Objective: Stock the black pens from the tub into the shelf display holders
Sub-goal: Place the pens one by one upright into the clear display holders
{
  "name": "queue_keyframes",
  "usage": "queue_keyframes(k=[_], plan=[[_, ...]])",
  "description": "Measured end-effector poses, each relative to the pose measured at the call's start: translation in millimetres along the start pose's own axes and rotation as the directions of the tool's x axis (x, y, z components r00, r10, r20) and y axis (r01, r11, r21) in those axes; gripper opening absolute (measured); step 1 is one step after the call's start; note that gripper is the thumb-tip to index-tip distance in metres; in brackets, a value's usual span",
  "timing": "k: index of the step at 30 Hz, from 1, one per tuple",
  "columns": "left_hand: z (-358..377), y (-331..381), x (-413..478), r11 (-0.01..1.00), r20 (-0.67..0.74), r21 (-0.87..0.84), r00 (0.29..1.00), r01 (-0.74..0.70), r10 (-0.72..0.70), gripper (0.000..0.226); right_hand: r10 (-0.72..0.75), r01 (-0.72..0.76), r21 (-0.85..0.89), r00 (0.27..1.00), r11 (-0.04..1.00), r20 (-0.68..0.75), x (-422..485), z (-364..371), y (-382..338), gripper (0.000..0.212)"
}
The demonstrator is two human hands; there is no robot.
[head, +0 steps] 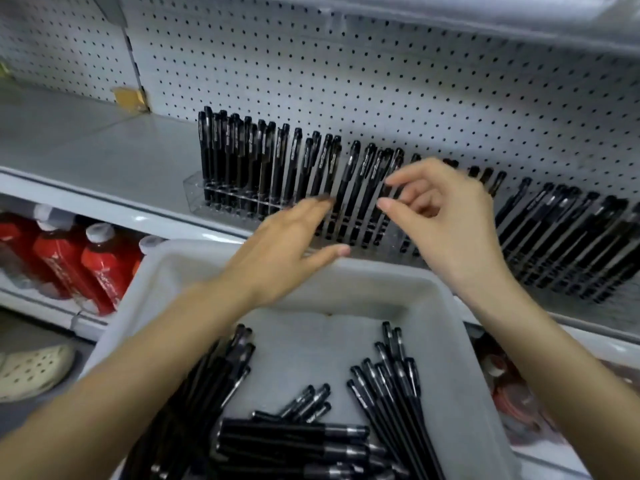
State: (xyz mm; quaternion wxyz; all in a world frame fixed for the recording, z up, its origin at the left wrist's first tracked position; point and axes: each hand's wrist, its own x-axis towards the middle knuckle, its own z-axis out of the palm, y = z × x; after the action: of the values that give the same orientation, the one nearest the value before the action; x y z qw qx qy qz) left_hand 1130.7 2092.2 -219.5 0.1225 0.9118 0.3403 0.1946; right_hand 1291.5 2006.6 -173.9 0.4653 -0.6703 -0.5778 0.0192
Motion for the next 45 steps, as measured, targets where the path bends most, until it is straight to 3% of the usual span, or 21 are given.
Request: queue_keyframes(k=[2, 5, 7, 12, 18, 23, 25, 29, 33, 36, 39, 42, 45], plan=[[-18, -2, -11, 1.000, 0.002, 0.002, 1.000, 0.020, -0.020, 0.078, 0.050, -0.082, 0.140, 0.974, 0.987, 0.221, -24, 12, -4, 0.012], [-38, -13, -42, 0.994, 0.033, 0.056, 0.994, 0.098, -0.100, 0.085, 0.071, -0.232, 0.171, 0.765, 0.958, 0.640, -60, 37, 2, 0.010], [-43, -24, -71, 0.978, 0.050, 0.138, 0.985, 0.157, -0.165, 0.091, 0.060, -0.230, 0.121, 0.653, 0.966, 0.755, -81, 54, 12, 0.013], [-33, -42, -129, 0.909, -0.029, 0.319, 0.961, 0.270, -0.275, 0.097, 0.090, -0.213, 0.027, 0.522, 0.977, 0.848, -100, 63, 22, 0.012], [-30, -47, -133, 0.936, -0.057, 0.148, 0.948, 0.319, -0.314, 0.102, 0.121, -0.151, -0.061, 0.432, 0.987, 0.894, -108, 60, 24, 0.013], [-29, -41, -132, 0.931, -0.036, 0.179, 0.948, 0.317, -0.316, 0.099, 0.118, -0.104, -0.083, 0.401, 0.991, 0.908, -106, 56, 23, 0.010], [-31, -34, -128, 0.921, -0.058, 0.230, 0.949, 0.316, -0.311, 0.096, 0.101, -0.076, -0.075, 0.432, 0.994, 0.896, -103, 52, 21, 0.012], [-45, -7, -108, 0.959, -0.114, 0.215, 0.980, 0.183, -0.161, 0.084, 0.084, -0.239, 0.076, 0.592, 0.968, 0.801, -79, 33, 11, 0.011], [-48, 19, -78, 0.998, 0.043, 0.066, 0.999, 0.017, -0.020, 0.062, 0.053, -0.205, 0.202, 0.816, 0.958, 0.575, -43, 4, 0, 0.007], [-35, 29, -55, 0.996, 0.002, 0.026, 0.996, -0.085, 0.085, 0.042, 0.078, -0.213, 0.338, 0.925, 0.916, 0.373, -24, -11, -8, 0.008], [-23, 35, -35, 0.993, -0.134, -0.043, 0.986, -0.111, 0.104, 0.031, 0.101, -0.182, 0.378, 0.970, 0.908, 0.223, -9, -20, -10, 0.010], [-15, 41, -16, 0.972, -0.248, -0.221, 0.969, -0.075, 0.018, 0.020, 0.181, -0.272, 0.533, 0.959, 0.801, 0.217, 2, -28, -8, 0.014], [-8, 46, -3, 0.869, -0.181, -0.494, 0.979, -0.005, -0.097, 0.014, 0.170, -0.306, 0.649, 0.949, 0.697, 0.265, 10, -34, -4, 0.028]])
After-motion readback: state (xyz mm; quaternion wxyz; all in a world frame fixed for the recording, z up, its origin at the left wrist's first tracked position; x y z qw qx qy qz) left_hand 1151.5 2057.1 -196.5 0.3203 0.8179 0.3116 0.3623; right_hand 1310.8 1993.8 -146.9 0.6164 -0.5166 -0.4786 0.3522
